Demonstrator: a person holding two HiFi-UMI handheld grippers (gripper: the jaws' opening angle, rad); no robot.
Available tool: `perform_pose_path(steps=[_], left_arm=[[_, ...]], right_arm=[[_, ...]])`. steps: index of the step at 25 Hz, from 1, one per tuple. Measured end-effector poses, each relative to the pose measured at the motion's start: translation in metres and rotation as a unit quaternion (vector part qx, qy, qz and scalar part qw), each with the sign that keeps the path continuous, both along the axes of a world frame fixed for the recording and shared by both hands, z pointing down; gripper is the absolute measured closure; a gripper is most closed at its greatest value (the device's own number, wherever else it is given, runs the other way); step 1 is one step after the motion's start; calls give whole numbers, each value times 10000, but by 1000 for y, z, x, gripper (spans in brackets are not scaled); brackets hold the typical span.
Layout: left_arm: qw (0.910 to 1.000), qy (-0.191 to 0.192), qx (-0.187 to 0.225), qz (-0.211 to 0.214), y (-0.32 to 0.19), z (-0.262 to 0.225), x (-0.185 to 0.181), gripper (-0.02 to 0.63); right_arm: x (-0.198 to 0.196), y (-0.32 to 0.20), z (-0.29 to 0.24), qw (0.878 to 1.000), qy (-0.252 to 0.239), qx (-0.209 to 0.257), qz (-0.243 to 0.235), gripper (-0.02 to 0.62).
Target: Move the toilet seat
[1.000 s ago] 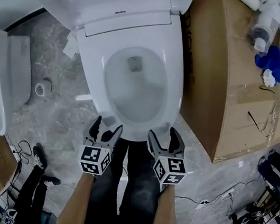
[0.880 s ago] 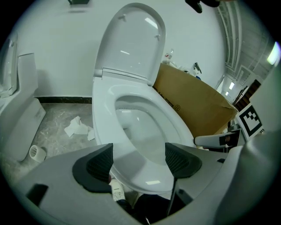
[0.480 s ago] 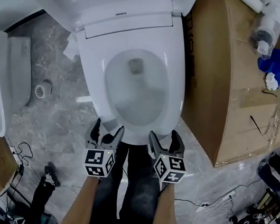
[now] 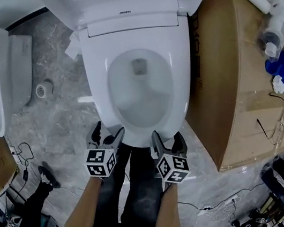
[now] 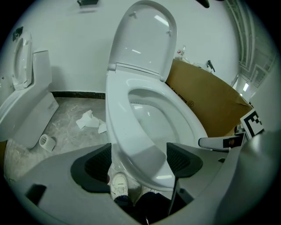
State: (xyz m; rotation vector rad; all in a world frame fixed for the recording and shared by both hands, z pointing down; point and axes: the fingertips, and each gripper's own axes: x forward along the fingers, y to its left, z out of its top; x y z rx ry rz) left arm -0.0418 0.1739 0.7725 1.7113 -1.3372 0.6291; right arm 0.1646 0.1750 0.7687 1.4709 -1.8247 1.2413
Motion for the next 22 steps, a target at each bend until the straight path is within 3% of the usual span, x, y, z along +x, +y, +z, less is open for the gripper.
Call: perform_pose_path(steps=[7,17,22], left_arm=[[9992,320,-89,209,-2,5,7,227],[9982,304,-152,501,1,-7,11,227],[9981,308,-67,522,1,-21,10,227]], right_arm=[[-1,-3,-2,9996,-162,79,232,224],[-1,-5,-17,9969,-551,186,533,224],[-2,-4,-33,9968,-592,280,448,224]])
